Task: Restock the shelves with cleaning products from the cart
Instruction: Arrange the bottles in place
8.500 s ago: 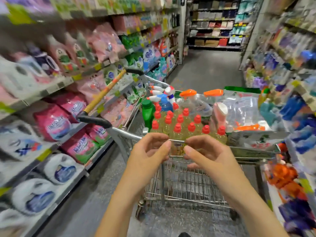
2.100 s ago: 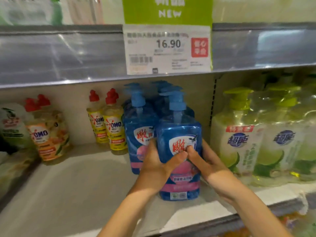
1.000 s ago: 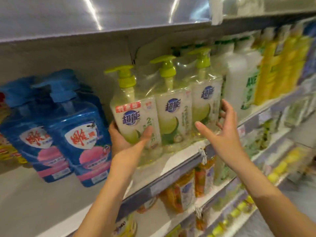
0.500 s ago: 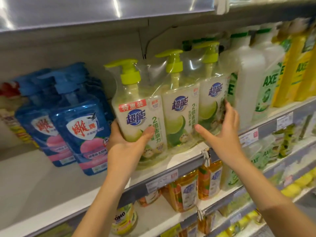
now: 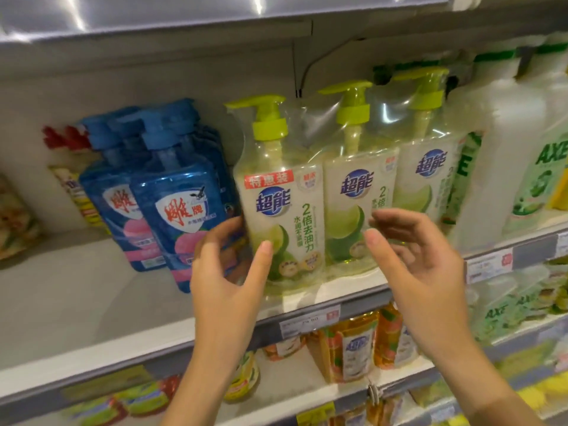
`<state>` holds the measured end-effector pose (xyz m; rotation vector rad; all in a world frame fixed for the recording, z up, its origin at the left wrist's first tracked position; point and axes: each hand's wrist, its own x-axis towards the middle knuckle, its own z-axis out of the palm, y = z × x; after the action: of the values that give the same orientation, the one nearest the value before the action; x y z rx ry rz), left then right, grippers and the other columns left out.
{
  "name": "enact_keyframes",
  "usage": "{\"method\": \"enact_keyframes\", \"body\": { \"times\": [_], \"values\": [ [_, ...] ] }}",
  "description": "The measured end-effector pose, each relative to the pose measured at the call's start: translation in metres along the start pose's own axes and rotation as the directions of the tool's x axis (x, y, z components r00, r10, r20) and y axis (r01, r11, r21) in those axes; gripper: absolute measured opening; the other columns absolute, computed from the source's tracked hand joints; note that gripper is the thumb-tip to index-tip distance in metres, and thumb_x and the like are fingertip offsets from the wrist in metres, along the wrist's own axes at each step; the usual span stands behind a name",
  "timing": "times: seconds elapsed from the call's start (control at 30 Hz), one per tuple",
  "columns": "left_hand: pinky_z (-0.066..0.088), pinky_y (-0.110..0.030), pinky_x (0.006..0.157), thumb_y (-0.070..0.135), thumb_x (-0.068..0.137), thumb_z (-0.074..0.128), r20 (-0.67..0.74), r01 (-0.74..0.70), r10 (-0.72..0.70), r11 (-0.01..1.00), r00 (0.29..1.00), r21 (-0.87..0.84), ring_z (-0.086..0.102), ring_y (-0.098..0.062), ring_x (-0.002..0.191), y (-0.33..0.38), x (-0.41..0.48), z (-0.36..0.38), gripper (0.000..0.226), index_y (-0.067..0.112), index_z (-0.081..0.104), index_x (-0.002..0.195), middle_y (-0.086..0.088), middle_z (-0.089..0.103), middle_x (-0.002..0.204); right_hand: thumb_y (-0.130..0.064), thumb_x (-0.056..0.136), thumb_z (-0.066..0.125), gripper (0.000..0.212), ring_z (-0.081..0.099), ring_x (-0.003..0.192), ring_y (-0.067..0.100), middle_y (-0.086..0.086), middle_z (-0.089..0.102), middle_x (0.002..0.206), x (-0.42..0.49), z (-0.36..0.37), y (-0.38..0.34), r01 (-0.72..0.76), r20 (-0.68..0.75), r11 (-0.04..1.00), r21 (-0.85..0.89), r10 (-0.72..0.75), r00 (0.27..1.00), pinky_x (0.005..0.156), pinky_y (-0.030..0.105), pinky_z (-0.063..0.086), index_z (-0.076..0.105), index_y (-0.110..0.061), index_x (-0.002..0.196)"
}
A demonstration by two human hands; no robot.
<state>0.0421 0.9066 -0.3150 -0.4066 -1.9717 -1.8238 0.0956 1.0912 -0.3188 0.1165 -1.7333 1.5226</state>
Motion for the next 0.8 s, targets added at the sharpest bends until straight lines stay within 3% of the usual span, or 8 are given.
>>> {"method": "enact_keyframes", "body": {
  "times": [0.13, 0.23, 0.43, 0.6, 0.7, 0.8],
  "values": [
    [0.053, -0.020, 0.075, 0.038, 0.079, 0.063, -0.029, 0.023, -0.022, 0.999, 0.999, 0.045, 0.066, -0.006, 0.093, 0.007, -0.012, -0.039, 0.027, 0.022, 0.065, 0.101, 0.009, 0.070, 0.099, -0.036, 0.085, 0.064, 0.013, 0.068, 0.088, 0.014, -0.004, 0.070, 0.093, -0.010, 0.042, -0.019, -0.033, 0.204, 0.989, 0.143, 0.003, 0.979, 0.074, 0.020, 0.054, 0.068, -0.032, 0.097],
    [0.052, -0.019, 0.067, 0.034, 0.081, 0.062, -0.070, 0.019, -0.015, 0.998, 0.997, 0.060, 0.066, -0.009, 0.078, 0.013, -0.022, -0.076, 0.017, 0.019, 0.065, 0.087, 0.004, 0.070, 0.082, -0.032, 0.085, 0.067, 0.006, 0.067, 0.081, 0.012, -0.005, 0.070, 0.086, -0.023, 0.081, -0.027, -0.063, 0.359, 0.978, 0.197, -0.013, 0.933, 0.071, 0.020, 0.054, 0.069, -0.030, 0.090],
    [0.050, -0.021, 0.062, 0.029, 0.084, 0.065, -0.326, 0.093, -0.054, 0.990, 0.944, 0.104, 0.063, -0.011, 0.066, 0.016, -0.060, -0.181, 0.013, 0.019, 0.064, 0.074, 0.001, 0.066, 0.069, -0.030, 0.081, 0.072, 0.006, 0.063, 0.070, 0.010, -0.004, 0.068, 0.076, -0.073, 0.184, -0.048, -0.197, 0.605, 0.935, 0.294, -0.023, 0.796, 0.068, 0.026, 0.054, 0.067, -0.026, 0.082],
    [0.050, -0.016, 0.063, 0.028, 0.084, 0.062, -0.552, 0.165, -0.053, 0.974, 0.832, 0.156, 0.065, -0.009, 0.069, 0.038, -0.125, -0.306, 0.007, 0.027, 0.067, 0.078, -0.003, 0.070, 0.076, -0.039, 0.072, 0.067, 0.012, 0.064, 0.073, 0.002, -0.008, 0.072, 0.080, -0.144, 0.285, -0.088, -0.371, 0.796, 0.858, 0.354, -0.069, 0.602, 0.070, 0.018, 0.053, 0.071, -0.033, 0.082],
    [0.051, -0.019, 0.062, 0.028, 0.085, 0.065, -0.706, 0.226, -0.046, 0.960, 0.706, 0.163, 0.067, -0.010, 0.072, 0.055, -0.177, -0.384, 0.007, 0.021, 0.066, 0.084, -0.004, 0.071, 0.081, -0.042, 0.070, 0.067, 0.018, 0.064, 0.071, 0.005, -0.006, 0.072, 0.080, -0.208, 0.350, -0.129, -0.440, 0.884, 0.824, 0.356, -0.145, 0.444, 0.068, 0.017, 0.052, 0.072, -0.032, 0.084],
    [0.052, -0.019, 0.068, 0.032, 0.081, 0.065, -0.832, 0.270, 0.006, 0.945, 0.555, 0.187, 0.068, -0.011, 0.077, 0.078, -0.230, -0.460, 0.015, 0.019, 0.066, 0.090, 0.001, 0.072, 0.084, -0.032, 0.071, 0.067, 0.018, 0.065, 0.071, 0.006, -0.004, 0.073, 0.081, -0.283, 0.412, -0.179, -0.517, 0.935, 0.784, 0.343, -0.234, 0.265, 0.068, 0.018, 0.054, 0.071, -0.023, 0.086]
  ]
}}
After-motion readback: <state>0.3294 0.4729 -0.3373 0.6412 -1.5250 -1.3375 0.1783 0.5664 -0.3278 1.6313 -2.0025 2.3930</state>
